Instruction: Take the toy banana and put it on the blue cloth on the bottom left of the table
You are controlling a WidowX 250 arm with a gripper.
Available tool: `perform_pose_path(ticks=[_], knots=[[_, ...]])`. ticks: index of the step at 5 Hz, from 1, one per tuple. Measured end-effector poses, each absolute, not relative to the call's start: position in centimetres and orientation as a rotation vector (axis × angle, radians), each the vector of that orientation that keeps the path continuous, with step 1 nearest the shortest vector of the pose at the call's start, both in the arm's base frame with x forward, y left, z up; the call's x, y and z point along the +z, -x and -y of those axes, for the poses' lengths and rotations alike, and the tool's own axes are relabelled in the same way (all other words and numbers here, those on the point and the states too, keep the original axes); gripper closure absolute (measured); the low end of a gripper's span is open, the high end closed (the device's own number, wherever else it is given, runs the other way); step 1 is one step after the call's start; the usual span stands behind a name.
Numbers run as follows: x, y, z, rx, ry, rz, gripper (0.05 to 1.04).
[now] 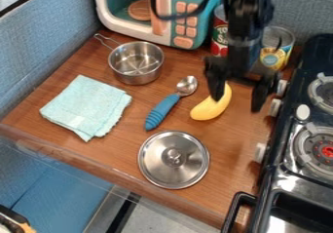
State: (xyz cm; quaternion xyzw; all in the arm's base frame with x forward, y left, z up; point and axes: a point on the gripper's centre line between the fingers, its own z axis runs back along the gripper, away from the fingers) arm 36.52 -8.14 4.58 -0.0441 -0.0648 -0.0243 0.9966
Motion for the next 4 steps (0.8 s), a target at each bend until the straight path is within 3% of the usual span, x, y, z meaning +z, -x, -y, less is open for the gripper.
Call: perform_pose_path(ticks=[1,3,4], knots=[[5.3,-38.1,7.2,-0.07,0.052,0.163,0.084],[1.1,-39.3,6.3,-0.126,-0.051,0.061,0.084],[-0.5,-39.4,6.6,-0.137,-0.064,0.006,0.093]])
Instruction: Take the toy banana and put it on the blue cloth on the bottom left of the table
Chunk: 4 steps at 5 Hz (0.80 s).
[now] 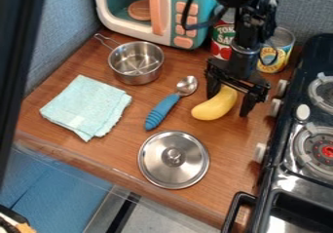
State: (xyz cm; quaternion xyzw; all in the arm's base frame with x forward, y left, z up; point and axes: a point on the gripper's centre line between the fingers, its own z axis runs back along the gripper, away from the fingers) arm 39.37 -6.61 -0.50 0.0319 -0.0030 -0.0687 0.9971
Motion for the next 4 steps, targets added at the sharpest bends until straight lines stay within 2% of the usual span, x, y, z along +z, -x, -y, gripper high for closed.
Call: perform_pose_path(ticks=[1,2,3,4], knots=[[-0.6,-39.4,6.6,-0.139,-0.065,0.0,0.164],[-0.7,-39.2,6.6,-0.131,-0.066,-0.007,0.451],[0.2,-39.1,5.5,-0.101,-0.045,0.002,0.533],[1.6,-39.0,2.5,-0.051,-0.039,0.012,0.533]])
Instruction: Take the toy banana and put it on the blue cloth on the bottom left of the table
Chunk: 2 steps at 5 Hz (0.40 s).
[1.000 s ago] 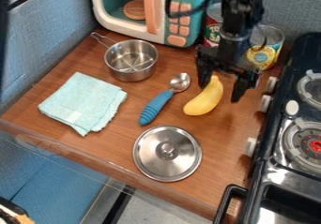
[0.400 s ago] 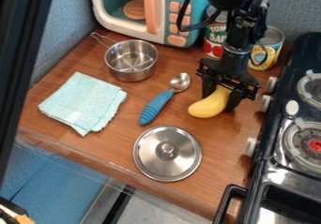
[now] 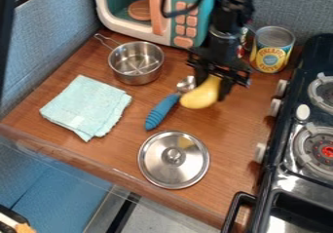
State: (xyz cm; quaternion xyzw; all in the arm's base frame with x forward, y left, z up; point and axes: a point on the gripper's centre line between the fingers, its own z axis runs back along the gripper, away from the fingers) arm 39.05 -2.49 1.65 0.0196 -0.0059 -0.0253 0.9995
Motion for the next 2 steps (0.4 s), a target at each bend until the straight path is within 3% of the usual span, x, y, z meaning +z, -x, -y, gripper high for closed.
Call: perform_pose_path(ticks=[1,2], knots=[[4.5,-38.1,-1.4,0.007,-0.03,0.056,0.533],[5.7,-36.3,-6.2,0.088,-0.029,0.069,0.533]])
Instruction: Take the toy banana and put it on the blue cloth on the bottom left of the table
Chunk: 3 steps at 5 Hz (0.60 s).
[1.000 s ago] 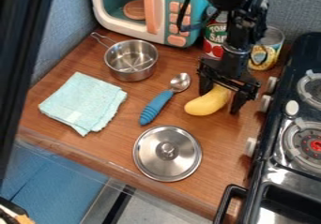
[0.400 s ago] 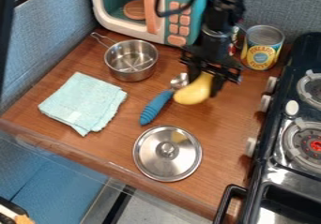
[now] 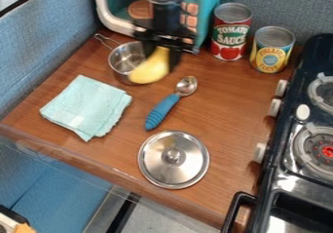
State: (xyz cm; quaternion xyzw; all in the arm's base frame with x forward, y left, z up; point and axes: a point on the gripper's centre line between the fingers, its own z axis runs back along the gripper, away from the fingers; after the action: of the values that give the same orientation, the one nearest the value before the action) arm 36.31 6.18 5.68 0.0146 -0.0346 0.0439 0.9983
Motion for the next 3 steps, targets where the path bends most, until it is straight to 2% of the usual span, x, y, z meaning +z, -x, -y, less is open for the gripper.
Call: perform_pose_path(ticks=[1,3], knots=[[5.9,-34.4,-10.4,0.152,-0.055,0.054,0.533],[3.1,-31.0,-14.3,0.179,-0.094,-0.015,0.533]])
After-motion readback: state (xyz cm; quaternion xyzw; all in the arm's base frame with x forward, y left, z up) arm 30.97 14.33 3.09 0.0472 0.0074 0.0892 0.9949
